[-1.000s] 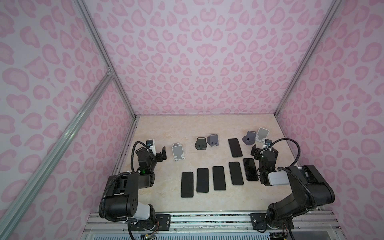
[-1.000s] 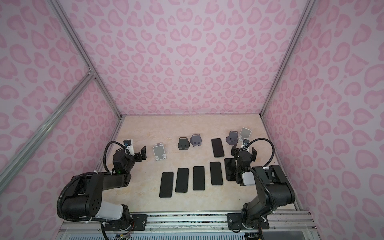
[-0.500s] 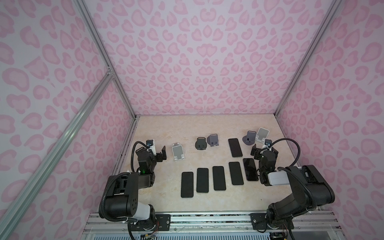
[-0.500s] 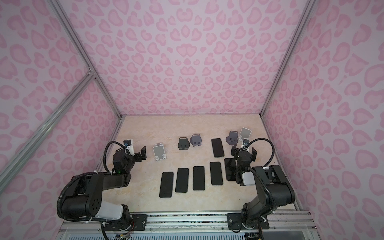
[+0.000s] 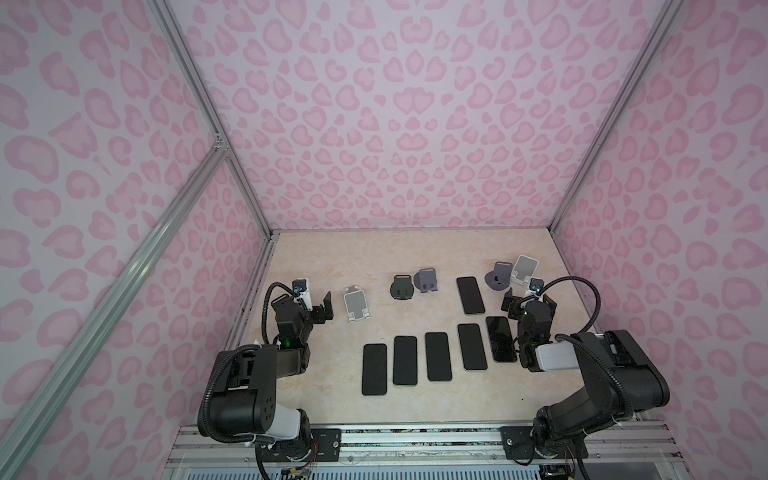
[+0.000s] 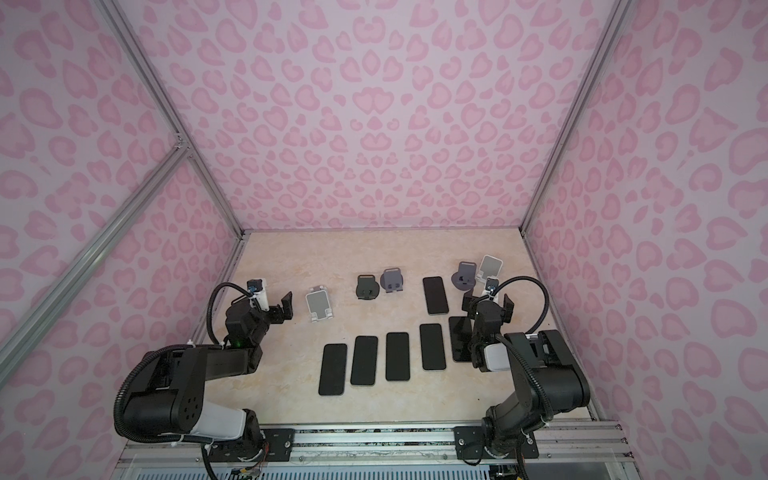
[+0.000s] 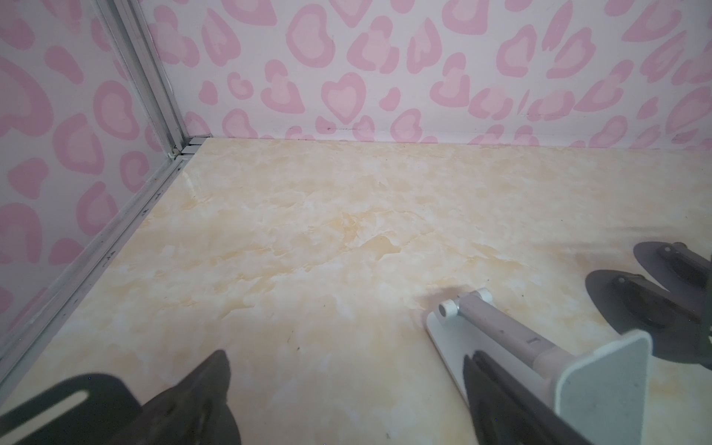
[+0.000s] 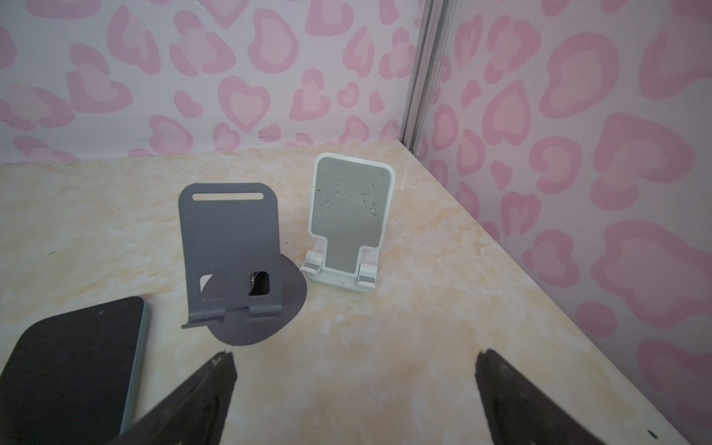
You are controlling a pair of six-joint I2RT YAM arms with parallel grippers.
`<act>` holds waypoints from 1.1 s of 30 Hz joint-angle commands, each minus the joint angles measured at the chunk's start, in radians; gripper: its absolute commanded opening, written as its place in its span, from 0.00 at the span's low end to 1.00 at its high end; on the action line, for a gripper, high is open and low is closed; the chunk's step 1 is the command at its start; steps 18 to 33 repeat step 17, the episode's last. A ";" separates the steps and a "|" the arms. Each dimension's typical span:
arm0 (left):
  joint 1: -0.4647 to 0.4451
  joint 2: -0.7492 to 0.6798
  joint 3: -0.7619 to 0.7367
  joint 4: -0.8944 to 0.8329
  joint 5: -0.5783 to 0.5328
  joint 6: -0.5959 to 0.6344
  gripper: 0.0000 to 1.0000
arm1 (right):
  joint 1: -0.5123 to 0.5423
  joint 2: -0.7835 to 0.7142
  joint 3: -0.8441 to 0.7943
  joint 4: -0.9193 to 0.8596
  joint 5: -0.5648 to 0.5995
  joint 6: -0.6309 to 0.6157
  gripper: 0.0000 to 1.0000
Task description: Remove the phone from the phone stand
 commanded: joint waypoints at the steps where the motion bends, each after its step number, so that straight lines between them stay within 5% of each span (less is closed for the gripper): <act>1: 0.001 0.004 0.003 0.041 0.001 -0.002 0.98 | 0.001 0.004 0.004 0.013 0.015 -0.003 1.00; 33: 0.001 0.004 0.011 0.030 -0.033 -0.014 0.98 | 0.001 0.004 0.004 0.013 0.015 -0.003 1.00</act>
